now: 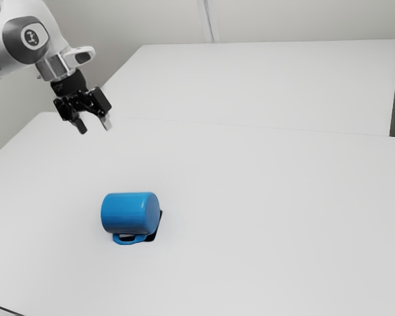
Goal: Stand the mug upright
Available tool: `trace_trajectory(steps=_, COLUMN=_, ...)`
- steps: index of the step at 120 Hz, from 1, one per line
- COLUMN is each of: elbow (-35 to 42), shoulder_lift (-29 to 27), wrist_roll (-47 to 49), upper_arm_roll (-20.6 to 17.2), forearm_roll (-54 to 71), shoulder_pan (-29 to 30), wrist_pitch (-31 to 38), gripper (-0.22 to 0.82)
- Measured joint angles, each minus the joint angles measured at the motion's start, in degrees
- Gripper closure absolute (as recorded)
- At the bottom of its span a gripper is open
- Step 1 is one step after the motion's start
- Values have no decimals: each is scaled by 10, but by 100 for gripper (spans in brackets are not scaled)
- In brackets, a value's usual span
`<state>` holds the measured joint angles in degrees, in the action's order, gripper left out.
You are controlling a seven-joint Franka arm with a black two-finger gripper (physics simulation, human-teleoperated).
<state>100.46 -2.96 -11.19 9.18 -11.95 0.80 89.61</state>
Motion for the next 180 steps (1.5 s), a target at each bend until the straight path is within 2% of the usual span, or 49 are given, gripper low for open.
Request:
trace_trajectory(steps=21, elbow=91, shoulder_lift=-28, wrist_roll=-26, upper_arm_roll=63, forearm_roll=-105, shoulder_pan=73, wrist_pitch=-7, gripper=0)
trace_trajectory(steps=31, elbow=132, shoulder_lift=-32, wrist_roll=-46, upper_arm_roll=91, forearm_roll=-145, shoulder_pan=80, wrist_pitch=-1, gripper=0)
trace_trajectory(steps=55, elbow=230, shoulder_lift=-28, wrist_roll=-108, upper_arm_roll=122, forearm_roll=-246, shoulder_pan=94, wrist_pitch=37, gripper=0)
trace_trajectory(steps=81, elbow=269, shoulder_lift=35, wrist_roll=-203, upper_arm_roll=127, forearm_roll=-375, shoulder_pan=115, wrist_pitch=66, gripper=0)
trace_trajectory(steps=109, elbow=291, shoulder_lift=106, wrist_roll=-317, upper_arm_roll=126, forearm_roll=-475, shoulder_pan=135, wrist_pitch=58, gripper=0)
trace_trajectory(steps=163, elbow=323, shoulder_lift=127, wrist_roll=-447, upper_arm_roll=118, forearm_roll=-537, shoulder_pan=126, wrist_pitch=-13, gripper=0)
trace_trajectory(steps=168, elbow=324, shoulder_lift=128, wrist_roll=-455, upper_arm_roll=118, forearm_roll=-541, shoulder_pan=126, wrist_pitch=-16, gripper=6)
trace_trajectory(steps=180, elbow=324, shoulder_lift=129, wrist_roll=-472, upper_arm_roll=117, forearm_roll=-550, shoulder_pan=126, wrist_pitch=-19, gripper=34)
